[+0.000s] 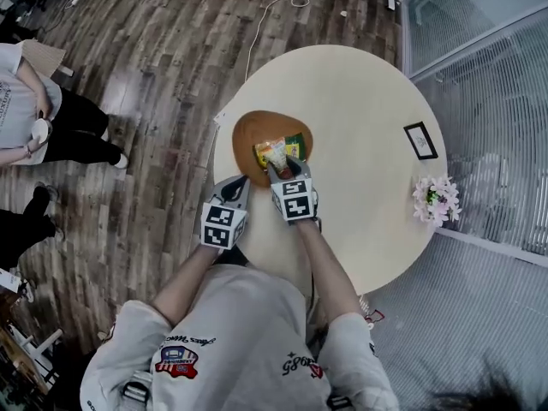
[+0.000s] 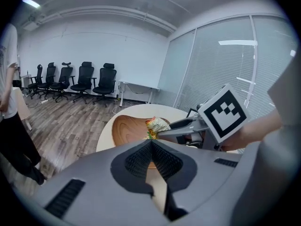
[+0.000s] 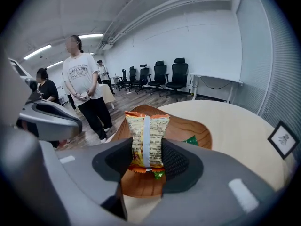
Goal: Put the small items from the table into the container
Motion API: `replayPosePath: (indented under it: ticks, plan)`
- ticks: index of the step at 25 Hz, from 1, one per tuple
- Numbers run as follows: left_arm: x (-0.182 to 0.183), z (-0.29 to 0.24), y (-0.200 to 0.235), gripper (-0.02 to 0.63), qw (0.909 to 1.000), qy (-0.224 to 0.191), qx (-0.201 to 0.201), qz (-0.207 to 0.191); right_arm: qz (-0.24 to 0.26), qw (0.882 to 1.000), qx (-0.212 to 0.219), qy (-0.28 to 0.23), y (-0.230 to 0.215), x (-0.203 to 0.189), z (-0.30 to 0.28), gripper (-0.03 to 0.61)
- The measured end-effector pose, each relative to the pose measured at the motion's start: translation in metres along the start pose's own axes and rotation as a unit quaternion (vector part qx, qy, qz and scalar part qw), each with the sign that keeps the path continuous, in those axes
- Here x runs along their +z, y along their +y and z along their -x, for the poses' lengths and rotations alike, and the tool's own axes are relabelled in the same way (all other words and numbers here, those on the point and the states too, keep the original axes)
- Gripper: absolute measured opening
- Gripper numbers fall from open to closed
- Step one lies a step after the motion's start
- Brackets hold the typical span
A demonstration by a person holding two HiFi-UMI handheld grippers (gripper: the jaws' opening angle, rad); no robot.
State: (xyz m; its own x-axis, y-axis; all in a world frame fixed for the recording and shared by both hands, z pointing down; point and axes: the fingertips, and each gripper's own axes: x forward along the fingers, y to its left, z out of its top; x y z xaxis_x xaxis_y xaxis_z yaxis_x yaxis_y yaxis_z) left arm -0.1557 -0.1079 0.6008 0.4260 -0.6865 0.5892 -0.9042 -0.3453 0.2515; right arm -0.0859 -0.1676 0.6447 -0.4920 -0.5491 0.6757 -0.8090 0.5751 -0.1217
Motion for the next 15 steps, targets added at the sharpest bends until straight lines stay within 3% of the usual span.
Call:
replayPosePath:
  ticks: [2,4,7,10,12,14,15]
  plan:
    - [-0.002,0.006,0.004,0.007,1.0000,0.000,-0.002,-0.001,-0.004,1.000,0.005,0.008,0.006,-0.006,-0.010,0.175]
    - [-0.004,0.009,0.007,0.008,1.0000,0.001,-0.007,-0.003,-0.014,1.000,0.011,0.013,0.009,-0.011,-0.014,0.227]
    - [-0.005,0.012,0.008,0.007,0.9998,0.002,-0.020,-0.009,-0.038,0.999,-0.008,-0.017,0.006,-0.005,0.003,0.249]
    - [0.002,0.010,0.006,0.008,0.9992,-0.002,-0.036,-0.019,-0.094,0.994,-0.033,-0.052,0.000,0.002,0.040,0.235]
    - [0.009,0.004,0.000,0.007,0.9985,-0.008,-0.048,-0.028,-0.128,0.987,-0.057,-0.075,-0.005,0.000,0.071,0.151]
    - [0.015,0.000,-0.011,0.008,0.9975,-0.013,-0.060,-0.034,-0.156,0.979,-0.090,-0.099,-0.011,-0.008,0.102,0.012]
    - [0.016,-0.001,-0.017,0.007,0.9970,-0.015,-0.066,-0.038,-0.171,0.974,-0.102,-0.107,-0.011,-0.015,0.115,0.002]
